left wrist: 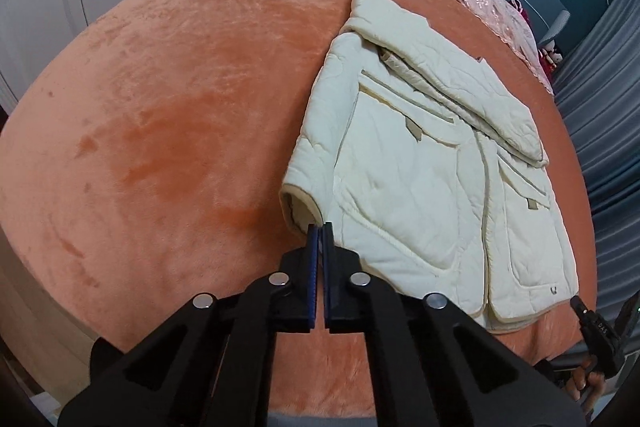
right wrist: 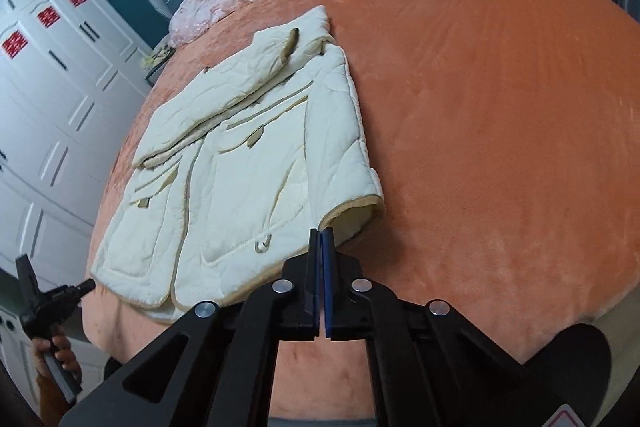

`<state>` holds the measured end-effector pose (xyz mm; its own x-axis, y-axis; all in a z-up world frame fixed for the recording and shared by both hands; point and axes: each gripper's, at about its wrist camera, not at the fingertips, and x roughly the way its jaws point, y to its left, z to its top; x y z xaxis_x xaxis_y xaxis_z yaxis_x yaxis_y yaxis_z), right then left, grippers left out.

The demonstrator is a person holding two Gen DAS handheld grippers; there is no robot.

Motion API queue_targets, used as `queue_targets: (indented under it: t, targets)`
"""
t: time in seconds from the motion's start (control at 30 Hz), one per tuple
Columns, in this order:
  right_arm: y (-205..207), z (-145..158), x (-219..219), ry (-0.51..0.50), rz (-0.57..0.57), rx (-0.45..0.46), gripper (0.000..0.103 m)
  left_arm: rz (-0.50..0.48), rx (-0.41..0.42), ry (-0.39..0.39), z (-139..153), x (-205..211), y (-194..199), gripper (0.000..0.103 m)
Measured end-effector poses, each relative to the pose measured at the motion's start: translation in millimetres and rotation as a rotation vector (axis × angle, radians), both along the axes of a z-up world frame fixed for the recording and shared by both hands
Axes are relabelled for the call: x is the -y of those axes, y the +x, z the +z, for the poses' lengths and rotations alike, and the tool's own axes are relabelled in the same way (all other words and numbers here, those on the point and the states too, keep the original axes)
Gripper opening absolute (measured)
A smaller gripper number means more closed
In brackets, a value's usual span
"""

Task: Fold large clothes
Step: 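Open the right tool and lift both tools away from the folded jacket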

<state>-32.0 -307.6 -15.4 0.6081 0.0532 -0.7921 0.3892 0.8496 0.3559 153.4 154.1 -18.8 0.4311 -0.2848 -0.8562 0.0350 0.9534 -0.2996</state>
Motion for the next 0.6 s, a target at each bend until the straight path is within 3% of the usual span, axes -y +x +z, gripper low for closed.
queue_targets:
  t: [0.13,0.27,0.33,0.4,0.43,0.47,0.5,0.53,0.6]
  targets:
    - [-37.6,10.7,1.0,-0.036,0.078,-0.039,0.000,-0.051,0.025,0.020,20.3,-15.7,-39.5,0.000]
    - [-46.1,-4.1,17.1,0.046,-0.002,-0.026,0.001,0.001,0.007,0.005,11.2,-28.0,-43.8,0.000]
    - [-38.3,-11.0,17.3,0.072,-0.024,-0.011,0.012,0.024,0.011,-0.022,5.7,-26.6,-35.9,0.001]
    - [-22.0,-19.3,16.7,0.078,-0.038,-0.009,0.016,0.046,0.006,-0.010,-1.1,-19.8,-21.4,0.012]
    - [-16.8,-23.5,17.5,0.083,-0.050,-0.011,0.022,0.046,0.006,-0.005,-4.5,-15.4,-13.7,0.031]
    - [-9.8,-28.5,18.5,0.085,-0.072,-0.010,0.042,0.048,0.007,0.006,-8.4,-12.1,-4.8,0.049]
    - [-3.2,-33.0,19.4,0.086,-0.090,-0.003,0.056,0.069,0.015,0.025,-12.8,-10.2,4.7,0.057]
    - [3.7,-37.9,20.2,0.084,-0.100,-0.005,0.057,0.090,0.018,0.037,-18.3,-9.7,13.9,0.067]
    - [18.0,-49.2,22.4,0.100,-0.112,-0.028,0.057,0.121,-0.011,0.031,-31.6,-10.7,30.2,0.069]
